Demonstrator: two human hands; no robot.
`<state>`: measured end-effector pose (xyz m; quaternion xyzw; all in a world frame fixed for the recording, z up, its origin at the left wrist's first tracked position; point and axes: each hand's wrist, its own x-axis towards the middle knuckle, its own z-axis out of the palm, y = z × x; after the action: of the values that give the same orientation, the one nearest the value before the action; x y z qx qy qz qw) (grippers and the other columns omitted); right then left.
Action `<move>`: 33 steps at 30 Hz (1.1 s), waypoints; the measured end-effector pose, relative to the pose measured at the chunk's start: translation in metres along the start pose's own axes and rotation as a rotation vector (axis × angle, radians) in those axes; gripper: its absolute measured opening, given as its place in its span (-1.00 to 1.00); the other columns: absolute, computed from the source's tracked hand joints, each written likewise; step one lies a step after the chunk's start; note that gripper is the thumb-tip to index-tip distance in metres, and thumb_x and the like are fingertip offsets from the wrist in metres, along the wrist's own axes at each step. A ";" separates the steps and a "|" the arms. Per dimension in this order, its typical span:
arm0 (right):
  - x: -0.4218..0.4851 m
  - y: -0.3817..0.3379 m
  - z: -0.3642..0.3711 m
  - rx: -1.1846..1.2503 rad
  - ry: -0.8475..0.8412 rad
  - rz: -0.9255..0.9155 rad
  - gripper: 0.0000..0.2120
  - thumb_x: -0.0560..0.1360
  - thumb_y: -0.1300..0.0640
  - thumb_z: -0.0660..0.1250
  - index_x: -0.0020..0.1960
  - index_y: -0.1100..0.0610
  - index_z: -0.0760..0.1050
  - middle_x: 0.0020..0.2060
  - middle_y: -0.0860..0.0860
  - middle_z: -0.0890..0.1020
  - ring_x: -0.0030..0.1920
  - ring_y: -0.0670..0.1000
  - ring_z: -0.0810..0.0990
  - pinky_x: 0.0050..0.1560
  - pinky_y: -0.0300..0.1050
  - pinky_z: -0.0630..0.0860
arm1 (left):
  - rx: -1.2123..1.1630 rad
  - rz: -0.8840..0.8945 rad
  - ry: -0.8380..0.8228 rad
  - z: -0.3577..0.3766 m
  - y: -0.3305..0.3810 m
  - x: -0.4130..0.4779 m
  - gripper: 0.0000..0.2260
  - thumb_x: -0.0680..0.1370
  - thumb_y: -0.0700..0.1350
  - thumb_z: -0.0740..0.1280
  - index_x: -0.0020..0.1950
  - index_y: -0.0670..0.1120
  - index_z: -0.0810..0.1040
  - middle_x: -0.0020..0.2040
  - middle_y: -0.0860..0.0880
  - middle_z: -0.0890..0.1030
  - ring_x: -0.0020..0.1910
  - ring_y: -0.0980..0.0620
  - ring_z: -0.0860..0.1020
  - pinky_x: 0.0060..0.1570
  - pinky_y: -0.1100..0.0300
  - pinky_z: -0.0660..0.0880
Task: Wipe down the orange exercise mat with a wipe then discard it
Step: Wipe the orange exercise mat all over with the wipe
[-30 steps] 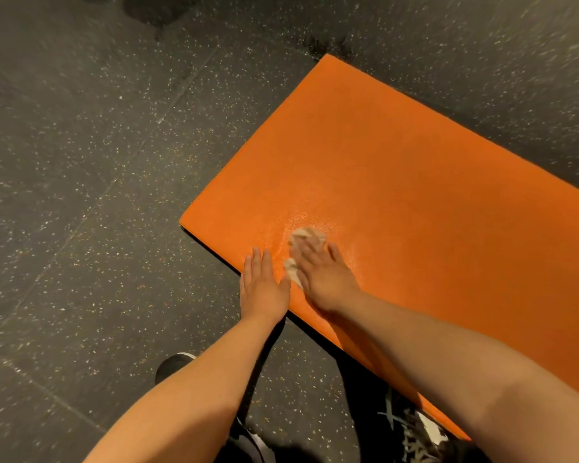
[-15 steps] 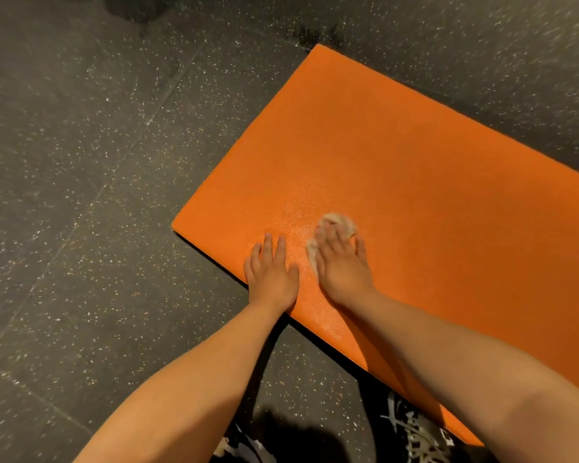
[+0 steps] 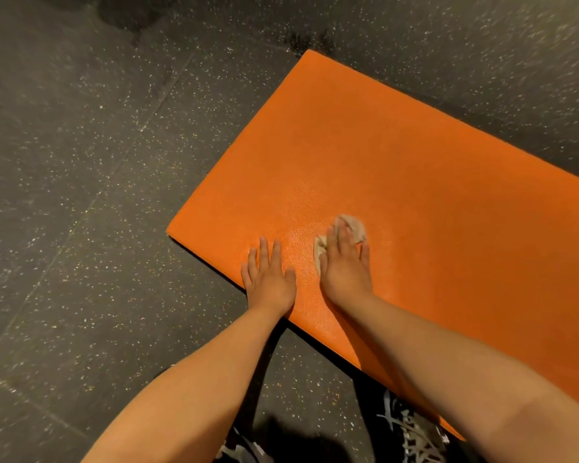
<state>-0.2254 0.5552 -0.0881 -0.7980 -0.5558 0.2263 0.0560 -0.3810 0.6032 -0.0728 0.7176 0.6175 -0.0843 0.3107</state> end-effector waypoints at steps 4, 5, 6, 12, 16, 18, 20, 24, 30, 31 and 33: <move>-0.011 -0.022 0.011 0.188 0.016 0.021 -0.30 0.68 0.17 0.17 0.66 0.12 -0.18 0.63 0.18 -0.05 0.61 0.25 0.01 0.59 0.18 0.10 | -0.013 0.001 -0.003 -0.005 0.001 -0.001 -0.41 0.68 0.08 0.10 0.65 0.11 -0.12 0.64 0.04 -0.25 0.60 -0.01 -0.27 0.55 -0.08 -0.27; -0.015 -0.027 0.014 0.197 -0.023 -0.071 -0.31 0.67 0.21 0.19 0.66 0.12 -0.12 0.63 0.17 0.02 0.61 0.23 0.03 0.59 0.18 0.12 | -0.018 -0.004 0.002 -0.005 0.002 0.000 -0.41 0.68 0.07 0.10 0.65 0.11 -0.08 0.64 0.04 -0.22 0.61 -0.01 -0.25 0.56 -0.08 -0.25; -0.016 -0.029 0.017 0.200 -0.067 -0.178 -0.35 0.67 0.25 0.17 0.66 0.13 -0.05 0.63 0.14 0.05 0.62 0.18 0.02 0.61 0.15 0.06 | -0.026 -0.012 0.011 -0.006 0.004 0.001 -0.43 0.67 0.04 0.11 0.64 0.11 -0.04 0.65 0.04 -0.18 0.61 -0.02 -0.22 0.56 -0.07 -0.23; 0.025 -0.013 0.008 0.004 -0.006 -0.269 -0.39 0.71 0.09 0.07 0.66 0.11 -0.12 0.65 0.06 -0.13 0.62 0.14 -0.26 0.61 0.15 -0.21 | -0.037 -0.058 0.104 -0.022 0.012 0.021 -0.51 0.60 -0.05 0.22 0.54 0.10 0.26 0.59 -0.03 0.12 0.53 -0.11 0.06 0.48 -0.04 0.00; 0.055 -0.017 -0.003 0.005 0.008 -0.003 -0.41 0.72 0.06 -0.04 0.65 0.16 -0.19 0.62 0.11 -0.29 0.60 0.09 -0.35 0.57 0.10 -0.34 | -0.005 0.012 0.132 -0.023 0.011 0.036 -0.44 0.63 -0.05 0.17 0.62 0.09 0.09 0.65 0.00 -0.04 0.58 -0.09 -0.03 0.52 -0.11 -0.07; 0.058 -0.028 0.000 0.018 -0.056 -0.130 -0.42 0.71 0.07 0.00 0.66 0.10 -0.13 0.63 0.08 -0.22 0.61 0.06 -0.30 0.59 0.18 -0.28 | -0.018 -0.035 0.142 -0.023 0.012 0.044 -0.42 0.64 -0.09 0.14 0.64 0.09 0.03 0.65 0.02 -0.08 0.59 -0.07 -0.05 0.52 -0.11 -0.09; 0.058 -0.037 0.004 -0.004 -0.137 -0.347 -0.46 0.73 0.03 -0.02 0.66 0.00 -0.09 0.64 0.01 -0.14 0.63 0.03 -0.25 0.58 0.13 -0.33 | -0.039 -0.069 0.171 -0.022 0.010 0.050 -0.43 0.64 -0.10 0.12 0.63 0.11 0.04 0.65 0.05 -0.06 0.58 -0.05 -0.03 0.50 -0.08 -0.07; 0.072 -0.024 -0.001 -0.104 -0.178 -0.467 -0.49 0.74 -0.05 -0.10 0.66 -0.06 -0.09 0.63 -0.12 -0.15 0.62 -0.05 -0.26 0.56 0.14 -0.37 | 0.006 -0.044 0.195 -0.017 0.008 0.049 -0.46 0.66 -0.05 0.10 0.63 0.12 0.03 0.65 0.04 -0.06 0.56 -0.06 -0.02 0.49 -0.09 -0.05; 0.081 -0.023 -0.011 -0.005 -0.092 -0.085 -0.46 0.73 -0.04 -0.13 0.66 0.02 -0.18 0.63 -0.07 -0.24 0.61 -0.02 -0.32 0.57 0.21 -0.30 | 0.108 -0.012 0.078 -0.026 0.013 0.047 -0.43 0.66 0.06 0.09 0.64 0.16 -0.04 0.65 -0.01 -0.16 0.56 -0.12 -0.05 0.49 -0.12 -0.04; 0.076 -0.030 -0.011 -0.002 -0.128 -0.136 -0.46 0.73 -0.04 -0.12 0.66 0.03 -0.16 0.63 -0.06 -0.23 0.61 -0.01 -0.31 0.57 0.23 -0.29 | 0.110 -0.008 0.058 -0.030 0.013 0.047 -0.43 0.67 0.05 0.10 0.64 0.15 -0.03 0.65 -0.02 -0.16 0.56 -0.13 -0.04 0.48 -0.10 -0.02; 0.062 -0.040 -0.007 -0.014 -0.198 -0.284 -0.48 0.73 -0.03 -0.08 0.67 0.00 -0.07 0.64 -0.07 -0.17 0.62 -0.03 -0.28 0.57 0.23 -0.30 | 0.101 -0.002 0.025 -0.035 0.014 0.046 -0.43 0.66 0.03 0.12 0.64 0.15 -0.02 0.65 -0.01 -0.17 0.57 -0.13 -0.05 0.49 -0.08 -0.02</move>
<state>-0.2392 0.6284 -0.0865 -0.6856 -0.6673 0.2897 0.0269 -0.3669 0.6599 -0.0632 0.7328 0.6169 -0.1070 0.2663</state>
